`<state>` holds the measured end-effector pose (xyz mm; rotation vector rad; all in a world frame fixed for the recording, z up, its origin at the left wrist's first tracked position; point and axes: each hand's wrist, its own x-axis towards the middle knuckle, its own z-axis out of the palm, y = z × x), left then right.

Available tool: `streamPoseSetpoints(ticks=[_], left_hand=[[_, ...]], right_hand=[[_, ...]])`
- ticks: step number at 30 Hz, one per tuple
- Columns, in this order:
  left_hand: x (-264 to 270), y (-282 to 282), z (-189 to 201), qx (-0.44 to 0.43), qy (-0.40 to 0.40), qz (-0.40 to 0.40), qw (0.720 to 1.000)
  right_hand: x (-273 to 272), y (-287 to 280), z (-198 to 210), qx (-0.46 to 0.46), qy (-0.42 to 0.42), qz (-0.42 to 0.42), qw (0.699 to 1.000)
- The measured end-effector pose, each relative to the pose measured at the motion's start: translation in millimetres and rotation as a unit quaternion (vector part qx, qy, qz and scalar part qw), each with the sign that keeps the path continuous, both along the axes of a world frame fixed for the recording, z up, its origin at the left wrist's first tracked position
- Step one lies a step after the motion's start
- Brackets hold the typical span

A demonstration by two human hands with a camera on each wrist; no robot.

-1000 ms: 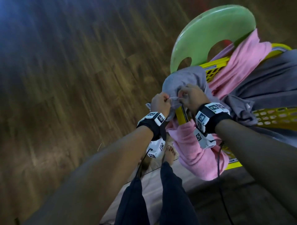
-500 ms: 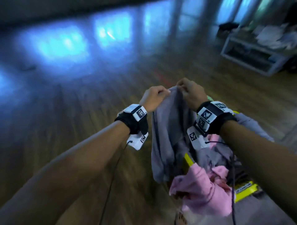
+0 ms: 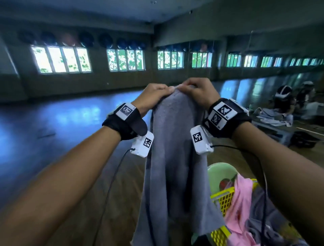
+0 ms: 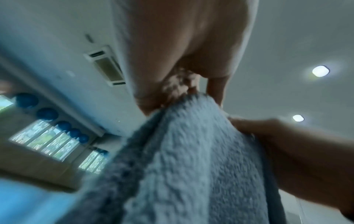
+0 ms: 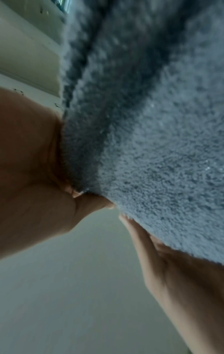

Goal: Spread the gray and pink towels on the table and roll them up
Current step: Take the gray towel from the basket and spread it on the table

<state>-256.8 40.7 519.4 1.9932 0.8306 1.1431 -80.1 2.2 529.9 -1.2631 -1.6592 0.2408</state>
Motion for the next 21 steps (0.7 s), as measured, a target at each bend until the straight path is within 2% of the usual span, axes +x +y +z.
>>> streamPoseSetpoints(ticks=[3, 7, 9, 11, 13, 15, 18, 21], left_hand=[[-30.7, -6.7, -15.4, -0.065, 0.037, -0.021, 0.997], [-56.6, -7.0, -32.9, -0.063, 0.064, -0.006, 0.996], [-57.5, -8.5, -36.0, -0.040, 0.051, 0.004, 0.998], [-52.0, -12.1, -35.1, -0.027, 0.015, 0.002, 1.000], [-46.3, -15.5, -35.0, -0.023, 0.007, -0.021, 0.999], [-48.9, -17.9, -40.2, -0.043, 0.010, -0.039, 0.998], [-63.3, -15.6, -56.7, -0.098, -0.002, -0.064, 0.993], [-67.4, -11.1, -68.2, -0.087, -0.022, -0.056, 0.994]], right_hand=[[-7.2, -4.6, -17.7, 0.024, 0.045, 0.005, 0.999], [-20.7, -10.8, -52.4, 0.019, 0.114, 0.015, 0.993], [-36.5, -11.9, -68.3, -0.047, 0.202, 0.065, 0.976], [-55.0, -14.3, -80.5, -0.140, 0.265, 0.150, 0.942], [-64.8, -17.8, -86.5, -0.170, 0.245, 0.201, 0.933], [-60.6, -21.9, -82.0, -0.131, 0.237, 0.200, 0.942], [-40.2, -21.0, -73.4, -0.090, 0.269, 0.158, 0.946], [-41.2, -16.3, -81.6, -0.136, 0.336, 0.164, 0.917]])
